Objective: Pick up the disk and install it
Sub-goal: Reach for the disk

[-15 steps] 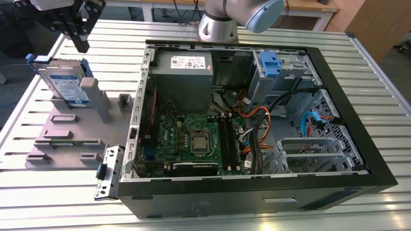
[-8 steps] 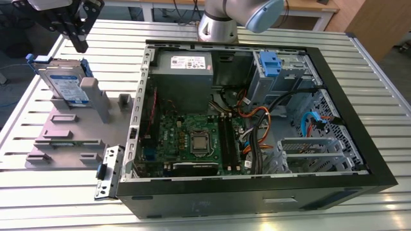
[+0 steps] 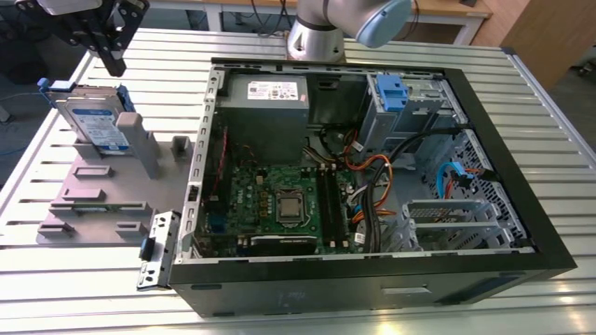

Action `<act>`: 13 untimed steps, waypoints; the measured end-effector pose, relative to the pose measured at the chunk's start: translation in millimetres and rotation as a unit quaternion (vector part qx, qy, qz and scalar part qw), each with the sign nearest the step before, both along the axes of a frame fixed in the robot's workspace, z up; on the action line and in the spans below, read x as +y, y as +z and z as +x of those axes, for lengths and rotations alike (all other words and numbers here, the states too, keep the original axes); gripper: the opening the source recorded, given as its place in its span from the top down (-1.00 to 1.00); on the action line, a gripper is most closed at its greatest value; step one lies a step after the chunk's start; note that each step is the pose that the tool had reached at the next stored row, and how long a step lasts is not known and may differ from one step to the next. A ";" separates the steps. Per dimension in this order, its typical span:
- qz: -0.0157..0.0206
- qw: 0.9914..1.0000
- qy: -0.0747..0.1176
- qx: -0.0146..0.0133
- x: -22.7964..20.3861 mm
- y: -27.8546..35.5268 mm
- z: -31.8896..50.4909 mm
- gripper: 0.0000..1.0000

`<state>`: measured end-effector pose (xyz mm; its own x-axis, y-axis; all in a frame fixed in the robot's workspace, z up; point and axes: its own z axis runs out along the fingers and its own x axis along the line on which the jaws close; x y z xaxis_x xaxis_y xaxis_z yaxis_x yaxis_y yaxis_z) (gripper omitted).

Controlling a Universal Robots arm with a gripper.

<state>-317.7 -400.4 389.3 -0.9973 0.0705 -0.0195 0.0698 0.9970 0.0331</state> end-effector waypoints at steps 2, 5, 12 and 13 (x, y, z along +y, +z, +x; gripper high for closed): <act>0.000 1.000 0.000 0.000 0.0 0.0 -0.4 0.79; 0.000 1.000 0.000 0.000 0.0 -0.1 -6.1 0.79; 0.000 1.000 0.000 0.000 0.0 -0.1 -9.9 0.79; 0.000 1.000 0.000 0.000 0.0 -0.1 -9.9 0.79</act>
